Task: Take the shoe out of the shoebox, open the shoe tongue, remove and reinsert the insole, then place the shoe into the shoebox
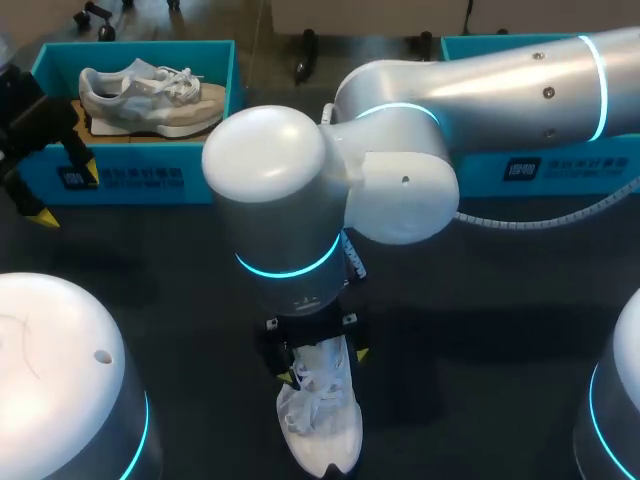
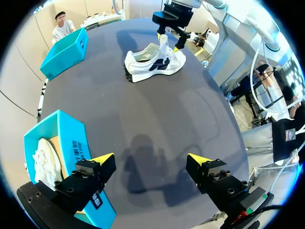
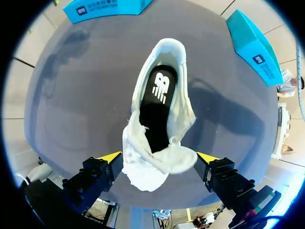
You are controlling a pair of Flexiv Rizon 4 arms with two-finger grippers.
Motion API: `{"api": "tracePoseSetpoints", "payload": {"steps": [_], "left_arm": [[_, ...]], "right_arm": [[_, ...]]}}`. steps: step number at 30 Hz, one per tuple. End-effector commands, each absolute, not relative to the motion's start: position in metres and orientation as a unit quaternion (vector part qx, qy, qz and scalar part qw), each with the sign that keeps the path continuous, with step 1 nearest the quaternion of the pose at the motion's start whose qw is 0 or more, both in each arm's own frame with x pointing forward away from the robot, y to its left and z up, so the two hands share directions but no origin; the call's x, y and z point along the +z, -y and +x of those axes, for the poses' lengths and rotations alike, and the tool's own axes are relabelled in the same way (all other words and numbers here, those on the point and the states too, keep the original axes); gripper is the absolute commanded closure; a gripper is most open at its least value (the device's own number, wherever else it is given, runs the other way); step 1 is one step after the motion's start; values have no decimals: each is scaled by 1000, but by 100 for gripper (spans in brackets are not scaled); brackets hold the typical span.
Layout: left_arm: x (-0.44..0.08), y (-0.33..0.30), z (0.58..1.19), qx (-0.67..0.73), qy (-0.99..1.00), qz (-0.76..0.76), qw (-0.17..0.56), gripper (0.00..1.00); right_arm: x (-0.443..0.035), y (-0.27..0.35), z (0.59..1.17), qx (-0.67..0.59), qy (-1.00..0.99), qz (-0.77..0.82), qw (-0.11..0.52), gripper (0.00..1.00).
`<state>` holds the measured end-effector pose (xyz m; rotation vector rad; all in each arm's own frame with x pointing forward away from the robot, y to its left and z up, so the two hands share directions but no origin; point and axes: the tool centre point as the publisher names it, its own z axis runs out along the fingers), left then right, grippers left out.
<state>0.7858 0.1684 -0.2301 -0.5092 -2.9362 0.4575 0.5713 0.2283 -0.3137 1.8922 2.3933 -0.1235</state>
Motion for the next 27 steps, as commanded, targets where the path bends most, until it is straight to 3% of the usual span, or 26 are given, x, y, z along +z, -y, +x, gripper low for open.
{"api": "tracePoseSetpoints", "payload": {"steps": [1,20,21,22,23,27], "left_arm": [[-230,-169,786,150,972,-169,64,0],[-230,-169,786,150,972,-169,64,0],[-230,-169,786,150,972,-169,64,0],[-230,-169,786,150,972,-169,64,0],[-230,-169,786,150,972,-169,64,0],[-230,-169,786,150,972,-169,64,0]], "right_arm": [[-308,-231,558,-22,-602,795,66,0],[-298,-238,507,-12,-588,807,51,0],[-298,-238,507,-11,-588,807,51,13],[-298,-238,507,-17,-584,810,57,40],[-298,-238,507,-21,-581,812,60,55],[-299,-237,510,-14,-581,811,59,63]]}}
